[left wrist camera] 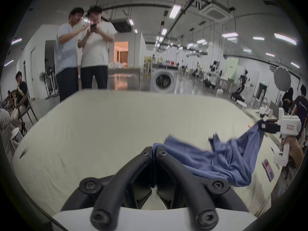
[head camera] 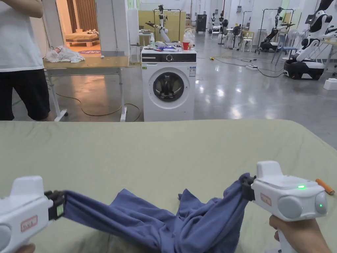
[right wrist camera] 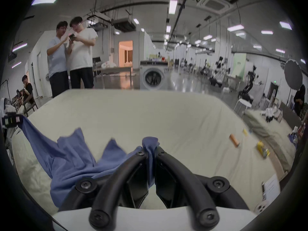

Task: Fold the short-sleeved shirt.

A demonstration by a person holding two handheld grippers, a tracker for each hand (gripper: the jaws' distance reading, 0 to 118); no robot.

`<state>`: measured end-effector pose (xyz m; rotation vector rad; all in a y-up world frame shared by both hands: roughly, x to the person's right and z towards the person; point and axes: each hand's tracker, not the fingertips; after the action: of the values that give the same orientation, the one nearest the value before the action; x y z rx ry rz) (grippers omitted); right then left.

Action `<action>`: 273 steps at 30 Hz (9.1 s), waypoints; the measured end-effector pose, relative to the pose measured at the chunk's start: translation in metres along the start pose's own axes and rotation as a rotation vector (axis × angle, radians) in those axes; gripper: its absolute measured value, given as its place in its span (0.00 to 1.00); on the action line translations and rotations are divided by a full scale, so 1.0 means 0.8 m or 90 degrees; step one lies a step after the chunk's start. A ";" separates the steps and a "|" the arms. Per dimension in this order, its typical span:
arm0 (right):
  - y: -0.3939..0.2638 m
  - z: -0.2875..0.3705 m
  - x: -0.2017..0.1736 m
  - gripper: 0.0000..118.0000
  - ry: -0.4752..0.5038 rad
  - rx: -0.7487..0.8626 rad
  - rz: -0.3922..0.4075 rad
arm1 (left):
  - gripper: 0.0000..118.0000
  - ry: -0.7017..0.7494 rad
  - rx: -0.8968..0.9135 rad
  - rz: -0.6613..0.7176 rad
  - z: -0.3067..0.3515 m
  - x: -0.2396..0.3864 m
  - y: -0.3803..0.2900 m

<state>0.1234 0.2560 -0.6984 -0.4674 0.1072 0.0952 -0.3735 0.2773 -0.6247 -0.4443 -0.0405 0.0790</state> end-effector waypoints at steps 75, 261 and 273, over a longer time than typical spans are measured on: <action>-0.045 0.195 -0.041 0.03 -0.088 0.035 0.089 | 0.00 0.104 0.001 0.054 0.160 -0.092 -0.073; 0.292 0.023 -0.008 0.03 -0.096 0.164 0.052 | 0.00 0.111 0.121 -0.060 -0.053 -0.109 0.292; 0.164 0.156 -0.015 0.03 -0.063 0.144 0.037 | 0.00 0.076 0.142 -0.023 0.070 -0.114 0.179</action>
<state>0.1062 0.4283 -0.6448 -0.2338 0.0333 0.1616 -0.4768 0.4229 -0.6376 -0.2243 0.0775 0.0200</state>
